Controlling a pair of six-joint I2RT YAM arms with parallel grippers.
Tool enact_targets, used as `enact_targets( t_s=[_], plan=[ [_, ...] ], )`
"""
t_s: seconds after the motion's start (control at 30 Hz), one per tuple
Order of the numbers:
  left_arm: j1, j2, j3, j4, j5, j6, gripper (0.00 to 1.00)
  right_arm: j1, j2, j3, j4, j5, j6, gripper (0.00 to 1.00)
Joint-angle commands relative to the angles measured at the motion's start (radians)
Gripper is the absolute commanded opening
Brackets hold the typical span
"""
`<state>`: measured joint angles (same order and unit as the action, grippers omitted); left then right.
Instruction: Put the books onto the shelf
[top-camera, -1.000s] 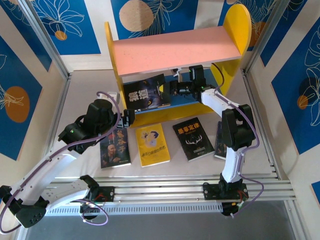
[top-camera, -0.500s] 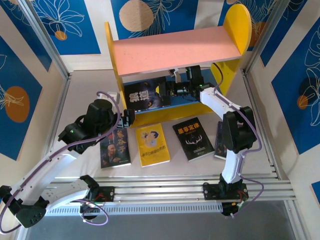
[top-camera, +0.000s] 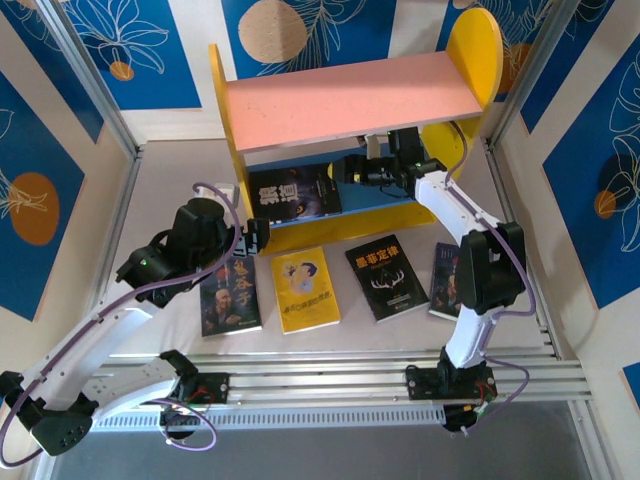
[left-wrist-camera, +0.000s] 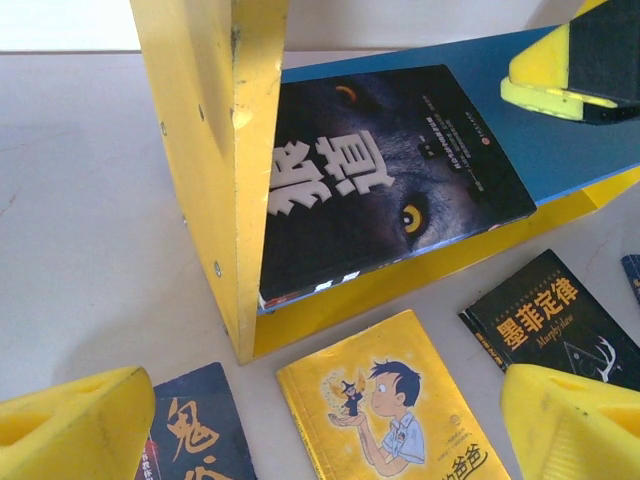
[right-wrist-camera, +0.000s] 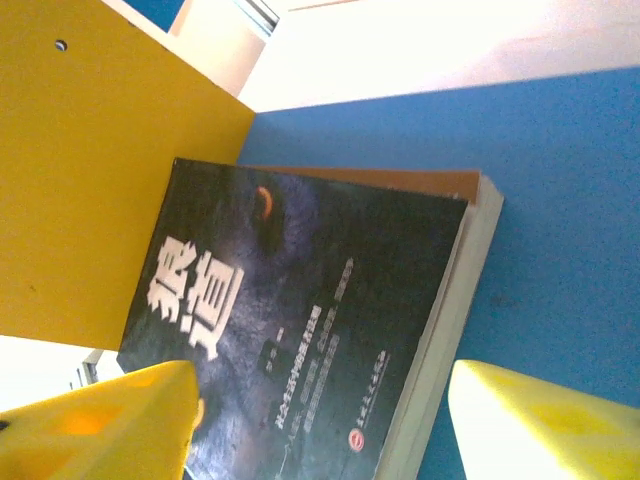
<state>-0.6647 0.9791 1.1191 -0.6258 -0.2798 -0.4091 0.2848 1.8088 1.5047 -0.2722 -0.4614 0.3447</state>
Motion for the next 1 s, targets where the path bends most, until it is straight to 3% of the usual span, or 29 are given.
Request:
enact_targets(
  t_s=[0.0, 0.47, 0.97],
  plan=[
    [0.015, -0.007, 0.014, -0.004, 0.02, 0.006, 0.89, 0.01, -0.061, -0.024, -0.03, 0.026, -0.02, 0.64],
    [0.015, 0.006, 0.007, -0.009, 0.02, 0.001, 0.89, 0.047, -0.079, -0.075, -0.059, 0.073, -0.032, 0.52],
    [0.016, -0.014, -0.071, 0.065, 0.02, -0.004, 0.89, 0.055, -0.093, -0.123, -0.049, 0.121, -0.017, 0.49]
  ],
)
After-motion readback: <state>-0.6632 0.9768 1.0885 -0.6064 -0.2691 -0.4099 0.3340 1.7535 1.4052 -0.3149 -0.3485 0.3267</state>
